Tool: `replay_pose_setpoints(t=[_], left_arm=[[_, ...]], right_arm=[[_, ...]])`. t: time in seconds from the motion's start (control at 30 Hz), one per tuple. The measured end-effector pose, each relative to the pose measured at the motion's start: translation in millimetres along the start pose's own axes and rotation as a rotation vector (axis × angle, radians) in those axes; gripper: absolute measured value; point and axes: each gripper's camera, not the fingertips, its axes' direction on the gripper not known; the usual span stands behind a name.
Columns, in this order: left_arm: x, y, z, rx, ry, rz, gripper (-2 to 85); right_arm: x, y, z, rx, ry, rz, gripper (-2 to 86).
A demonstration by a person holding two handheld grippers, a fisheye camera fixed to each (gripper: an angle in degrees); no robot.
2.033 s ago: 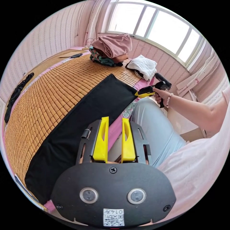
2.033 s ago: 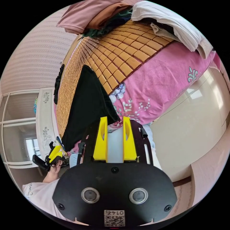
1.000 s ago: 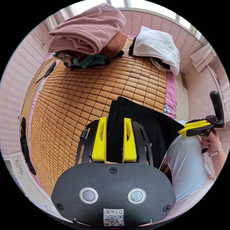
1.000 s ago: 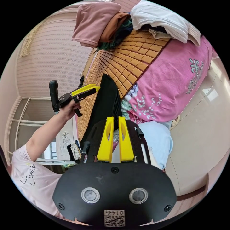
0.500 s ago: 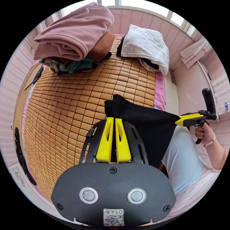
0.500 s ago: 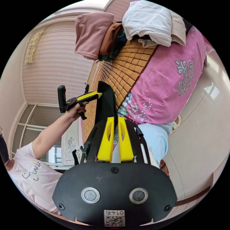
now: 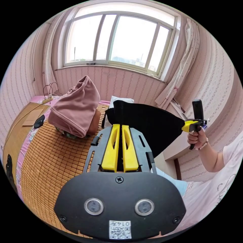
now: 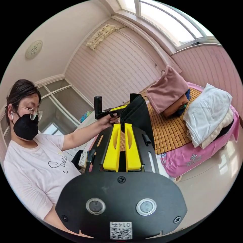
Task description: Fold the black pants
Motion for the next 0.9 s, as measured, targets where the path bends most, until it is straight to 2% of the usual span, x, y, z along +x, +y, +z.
replay_pose_setpoints(t=[0.13, 0.2, 0.33, 0.4, 0.47, 0.57, 0.6, 0.73, 0.9], left_arm=[[-19, 83, -125, 0.029, -0.122, -0.089, -0.8], [-24, 130, -181, 0.046, -0.181, -0.153, -0.7], [-27, 253, -307, 0.095, -0.368, -0.378, 1.5], [-26, 314, -351, 0.070, -0.512, -0.495, 4.4], [-23, 406, -399, 0.021, -0.674, -0.741, 6.3], [5, 504, -445, 0.042, -0.673, -1.026, 6.6], [14, 517, -452, 0.060, -0.673, -1.053, 6.5], [68, 566, -468, 0.109, -0.712, -1.148, 6.3], [77, 561, -459, 0.142, -0.688, -1.170, 6.4]], right_arm=[[-61, -7, 85, -0.154, -0.204, -0.121, 2.2], [-108, -5, 158, -0.290, -0.335, -0.198, 2.4], [-197, 19, 288, -0.564, -0.478, -0.336, 3.2], [-249, 53, 379, -0.708, -0.463, -0.388, 4.7], [-276, 89, 446, -0.887, -0.451, -0.387, 6.1], [-304, 144, 517, -1.125, -0.337, -0.428, 6.7], [-311, 157, 531, -1.178, -0.304, -0.438, 6.8], [-326, 163, 561, -1.234, -0.273, -0.390, 6.4], [-357, 135, 616, -1.208, -0.135, -0.423, 5.9]])
